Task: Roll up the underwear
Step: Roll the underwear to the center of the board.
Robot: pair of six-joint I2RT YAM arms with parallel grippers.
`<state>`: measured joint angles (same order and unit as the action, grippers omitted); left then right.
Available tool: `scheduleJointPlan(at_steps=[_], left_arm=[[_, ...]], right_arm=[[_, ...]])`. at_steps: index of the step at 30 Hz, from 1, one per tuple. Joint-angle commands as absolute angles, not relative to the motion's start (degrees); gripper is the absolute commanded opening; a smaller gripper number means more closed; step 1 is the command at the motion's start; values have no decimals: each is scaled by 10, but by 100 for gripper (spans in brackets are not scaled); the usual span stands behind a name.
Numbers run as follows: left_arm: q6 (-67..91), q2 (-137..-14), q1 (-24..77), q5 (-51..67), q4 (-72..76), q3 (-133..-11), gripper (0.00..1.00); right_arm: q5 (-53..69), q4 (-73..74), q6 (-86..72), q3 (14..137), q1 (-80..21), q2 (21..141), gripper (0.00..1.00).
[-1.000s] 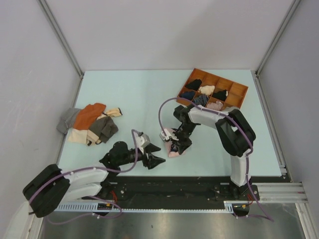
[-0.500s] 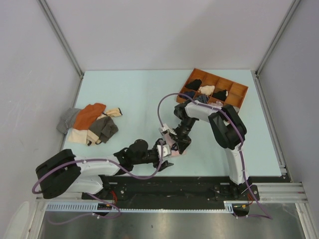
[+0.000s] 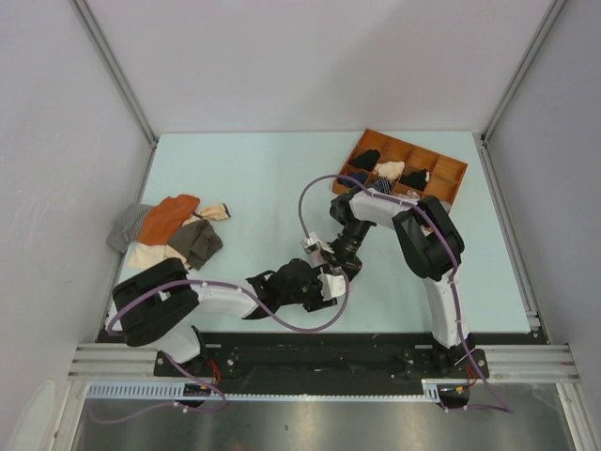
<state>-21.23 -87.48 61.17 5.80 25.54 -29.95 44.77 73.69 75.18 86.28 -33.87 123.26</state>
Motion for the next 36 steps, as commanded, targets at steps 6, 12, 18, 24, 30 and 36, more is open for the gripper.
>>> scheduleJointPlan(at_steps=[6,12,18,24,30,36], left_arm=[[-230,-930,615,47,189,-373,25],[-205,-928,608,56,163,-378,0],[-122,-917,543,194,127,-378,1],[-46,-980,452,352,7,-469,0],[-5,-1094,397,425,-98,-580,2],[12,-1157,384,449,-135,-639,6]], right_arm=[[454,752,746,879,-333,1239,14],[488,736,704,886,-313,1230,32],[535,734,708,893,-223,1200,45],[521,680,732,837,-178,1107,46],[498,589,860,714,-230,970,57],[413,460,873,613,-320,908,61]])
